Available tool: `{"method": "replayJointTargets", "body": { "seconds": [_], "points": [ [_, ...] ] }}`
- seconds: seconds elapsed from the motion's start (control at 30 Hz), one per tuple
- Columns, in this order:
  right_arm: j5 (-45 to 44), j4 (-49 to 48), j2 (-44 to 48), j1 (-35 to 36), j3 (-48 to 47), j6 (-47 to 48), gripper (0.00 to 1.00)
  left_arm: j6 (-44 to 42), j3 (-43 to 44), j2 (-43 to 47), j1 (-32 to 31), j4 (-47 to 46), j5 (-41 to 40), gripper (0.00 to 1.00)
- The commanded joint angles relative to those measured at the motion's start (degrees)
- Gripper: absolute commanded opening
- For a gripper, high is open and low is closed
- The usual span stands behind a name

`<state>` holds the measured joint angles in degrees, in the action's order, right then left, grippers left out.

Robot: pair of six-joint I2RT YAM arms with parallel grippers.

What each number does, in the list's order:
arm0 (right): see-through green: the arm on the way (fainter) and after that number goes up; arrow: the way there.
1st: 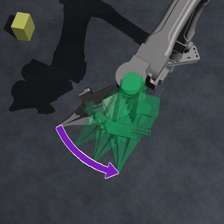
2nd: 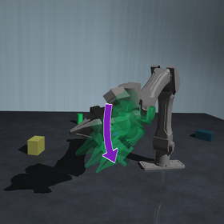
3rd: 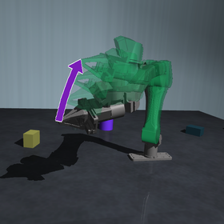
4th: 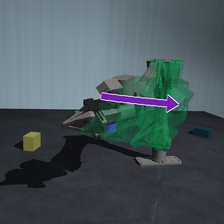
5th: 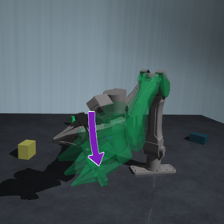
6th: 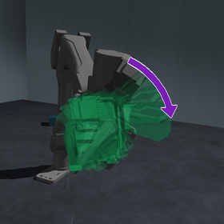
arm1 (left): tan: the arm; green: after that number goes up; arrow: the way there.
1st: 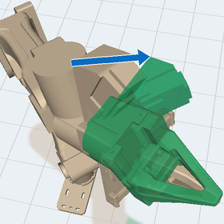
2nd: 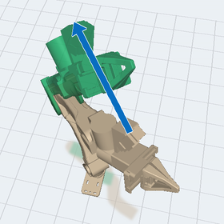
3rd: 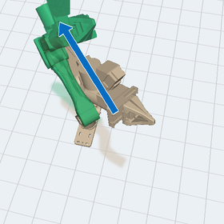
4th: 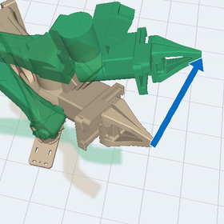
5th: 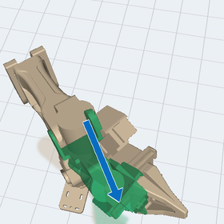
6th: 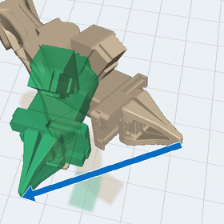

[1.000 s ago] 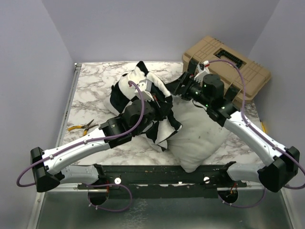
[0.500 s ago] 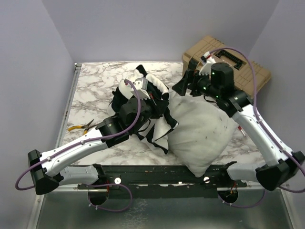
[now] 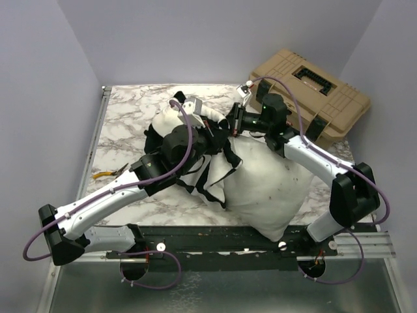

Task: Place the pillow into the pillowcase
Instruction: Stuff the pillow into the pillowcase.

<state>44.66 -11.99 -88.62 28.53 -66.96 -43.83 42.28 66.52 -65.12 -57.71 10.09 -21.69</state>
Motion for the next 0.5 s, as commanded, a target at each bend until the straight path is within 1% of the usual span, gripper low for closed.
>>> {"method": "replayJointTargets", "body": {
  "seconds": [0.0, 0.03, 0.07, 0.17, 0.23, 0.3, 0.47],
  "points": [
    [8.5, -32.1, -2.5, 3.1, 2.9, -20.2, 0.00, -1.1, 9.4, -4.4, 0.3, -2.9, 10.0, 0.00],
    [8.0, -37.2, -3.0, 3.2, 3.9, -23.7, 0.00, -1.1, 11.7, -5.9, 0.5, -2.6, 11.9, 0.00],
    [7.1, -40.1, -3.3, 3.3, 4.5, -26.3, 0.00, -0.9, 14.1, -7.6, 0.6, -2.2, 14.0, 0.00],
    [3.1, -44.8, -2.8, 3.4, 6.0, -30.1, 0.00, 0.7, 22.6, -13.7, 0.6, 0.2, 21.8, 0.00],
    [0.0, -46.4, -2.0, 3.3, 6.4, -31.4, 0.00, 2.9, 27.9, -18.1, 0.3, 1.9, 28.5, 0.00],
    [-3.8, -46.5, -0.6, 3.4, 6.7, -31.4, 0.00, 4.6, 32.8, -22.0, -0.7, 3.1, 33.3, 0.00],
    [-15.9, -44.5, 3.7, 3.2, 9.2, -29.9, 0.00, 6.3, 43.2, -29.1, -7.0, 4.8, 37.2, 0.00]
  ]
}}
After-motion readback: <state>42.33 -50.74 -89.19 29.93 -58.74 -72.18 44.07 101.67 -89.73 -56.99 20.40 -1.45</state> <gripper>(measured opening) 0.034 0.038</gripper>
